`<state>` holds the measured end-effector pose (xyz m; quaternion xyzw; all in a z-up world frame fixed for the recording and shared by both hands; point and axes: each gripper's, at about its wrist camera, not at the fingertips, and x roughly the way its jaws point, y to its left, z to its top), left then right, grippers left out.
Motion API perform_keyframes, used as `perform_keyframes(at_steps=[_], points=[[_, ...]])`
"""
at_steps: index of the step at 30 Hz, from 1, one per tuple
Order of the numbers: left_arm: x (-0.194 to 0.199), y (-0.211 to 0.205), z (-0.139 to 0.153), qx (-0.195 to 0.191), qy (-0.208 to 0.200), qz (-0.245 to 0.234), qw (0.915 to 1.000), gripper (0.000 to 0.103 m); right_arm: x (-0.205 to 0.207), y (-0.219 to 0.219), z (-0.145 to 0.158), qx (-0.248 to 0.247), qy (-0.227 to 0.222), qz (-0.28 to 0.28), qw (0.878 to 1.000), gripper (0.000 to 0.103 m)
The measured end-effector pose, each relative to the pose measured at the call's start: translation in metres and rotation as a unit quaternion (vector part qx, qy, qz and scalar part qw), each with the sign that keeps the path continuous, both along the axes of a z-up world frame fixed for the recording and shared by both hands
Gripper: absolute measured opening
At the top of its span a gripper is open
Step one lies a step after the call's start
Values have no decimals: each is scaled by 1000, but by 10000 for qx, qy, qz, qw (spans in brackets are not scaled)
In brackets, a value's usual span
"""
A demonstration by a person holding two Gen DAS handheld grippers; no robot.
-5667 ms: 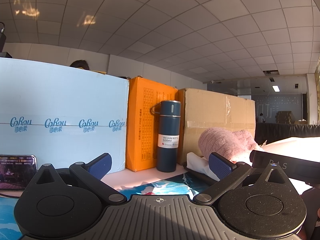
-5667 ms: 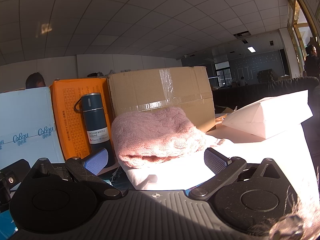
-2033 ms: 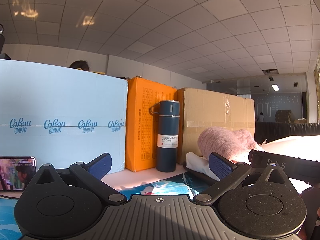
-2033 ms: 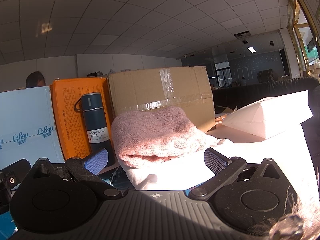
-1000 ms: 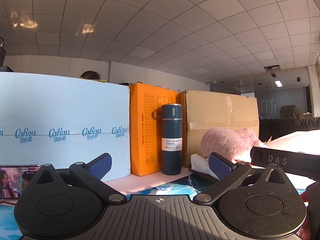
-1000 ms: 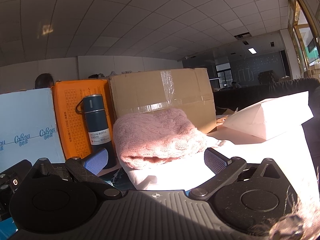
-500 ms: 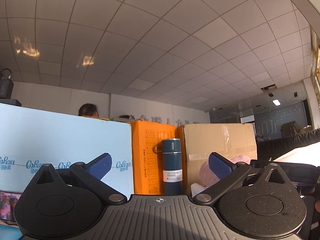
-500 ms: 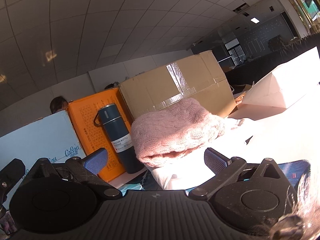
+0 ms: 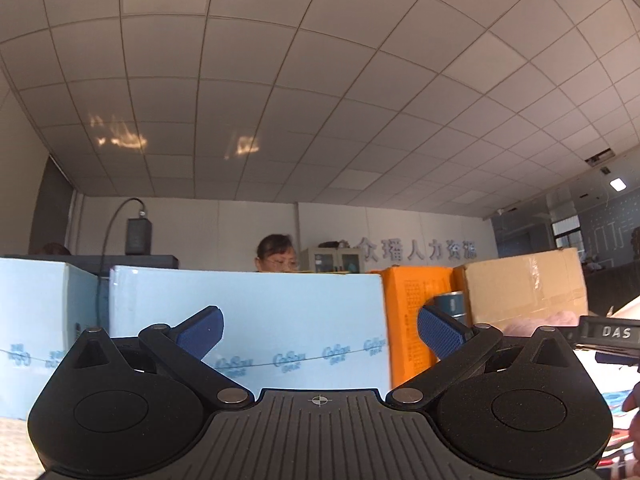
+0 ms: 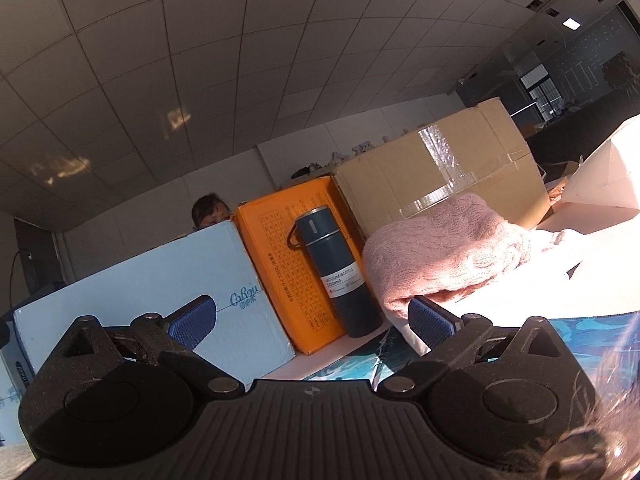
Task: Fold clothes
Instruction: 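Move both tools toward the cream knit sweater on the desk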
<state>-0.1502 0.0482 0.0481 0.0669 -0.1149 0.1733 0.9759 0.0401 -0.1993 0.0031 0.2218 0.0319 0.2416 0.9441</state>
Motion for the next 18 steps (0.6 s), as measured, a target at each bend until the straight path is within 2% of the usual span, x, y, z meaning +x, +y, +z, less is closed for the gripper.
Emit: perform_keyframes(at_steps=[2,5,8,10,11,13,14,16,18], points=[[-14,23,5,25,-15,405,9992,103,-8,18,7,-91,147,618,9979,103],[-42,76,20,-517,-220,995,9935,103,-18,52,18,-251,451,1595,9859,103],[-74,138,31,-1211,-359,1541,9800,103,-31,93,24,-416,764,2447,9657,103],[-87,174,31,-1432,-153,1716,9746,103,-38,119,25,-475,1021,2964,9484,103],[-92,197,27,-1603,94,1801,9704,103,-40,131,25,-492,1175,3184,9394,103],[-103,234,17,-2043,434,1904,9592,103,-45,155,24,-545,1485,3585,9200,103],[-111,248,10,-2299,447,1935,9527,103,-47,168,21,-598,1647,3742,9106,103],[-131,274,-11,-2974,229,1823,9369,103,-51,195,17,-702,1968,4049,8902,103],[-148,294,-28,-3611,16,1613,9185,103,-50,225,9,-739,2457,4352,8630,103]])
